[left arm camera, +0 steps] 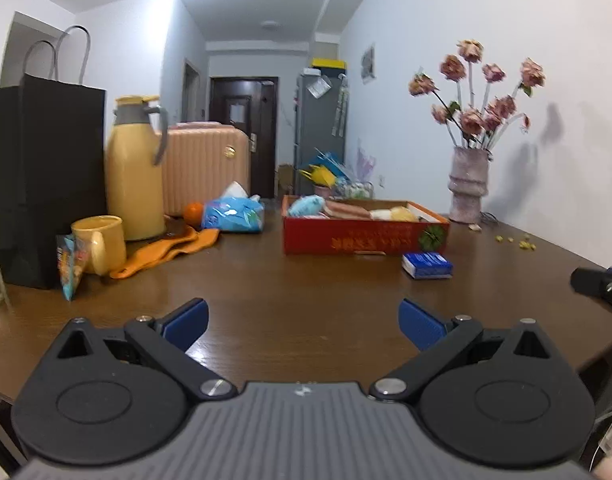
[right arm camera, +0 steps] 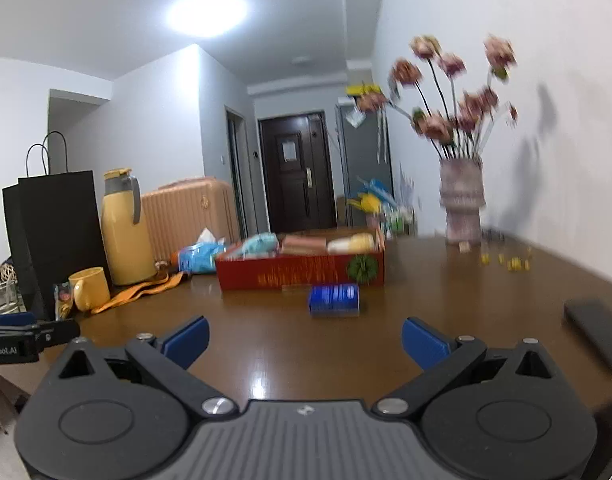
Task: Organize soft objects
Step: 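Withdraw both grippers from the box back over the table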
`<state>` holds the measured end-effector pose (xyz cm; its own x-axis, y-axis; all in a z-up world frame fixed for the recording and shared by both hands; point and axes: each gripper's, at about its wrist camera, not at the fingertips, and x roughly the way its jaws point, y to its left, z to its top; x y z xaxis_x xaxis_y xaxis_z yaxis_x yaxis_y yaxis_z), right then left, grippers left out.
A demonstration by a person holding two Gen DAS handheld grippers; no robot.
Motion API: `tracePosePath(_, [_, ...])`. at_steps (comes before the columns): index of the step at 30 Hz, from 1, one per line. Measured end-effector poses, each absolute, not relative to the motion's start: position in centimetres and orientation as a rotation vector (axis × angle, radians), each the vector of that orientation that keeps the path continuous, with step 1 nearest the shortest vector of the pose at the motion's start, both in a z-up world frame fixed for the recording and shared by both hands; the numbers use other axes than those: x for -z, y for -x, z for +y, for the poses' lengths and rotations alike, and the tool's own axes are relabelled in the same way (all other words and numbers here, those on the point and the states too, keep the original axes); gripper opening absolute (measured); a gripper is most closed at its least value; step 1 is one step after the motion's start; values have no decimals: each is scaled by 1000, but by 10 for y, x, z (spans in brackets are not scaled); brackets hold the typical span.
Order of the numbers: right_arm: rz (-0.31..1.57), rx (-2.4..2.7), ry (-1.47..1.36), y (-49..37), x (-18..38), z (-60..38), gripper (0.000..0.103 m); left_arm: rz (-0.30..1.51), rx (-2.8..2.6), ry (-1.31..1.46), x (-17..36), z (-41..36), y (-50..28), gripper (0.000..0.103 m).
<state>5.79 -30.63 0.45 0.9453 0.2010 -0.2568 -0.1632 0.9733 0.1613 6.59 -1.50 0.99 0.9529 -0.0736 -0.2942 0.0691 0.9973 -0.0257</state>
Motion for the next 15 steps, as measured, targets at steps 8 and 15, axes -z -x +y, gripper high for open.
tracePosePath(8, [308,-153,-139,-72,3,-308,103,323,82,5,-8,-23,-85,103])
tracePosePath(15, [322,-127,-148,-99,2,-318,102,355,104,5,-12,-34,-125,103])
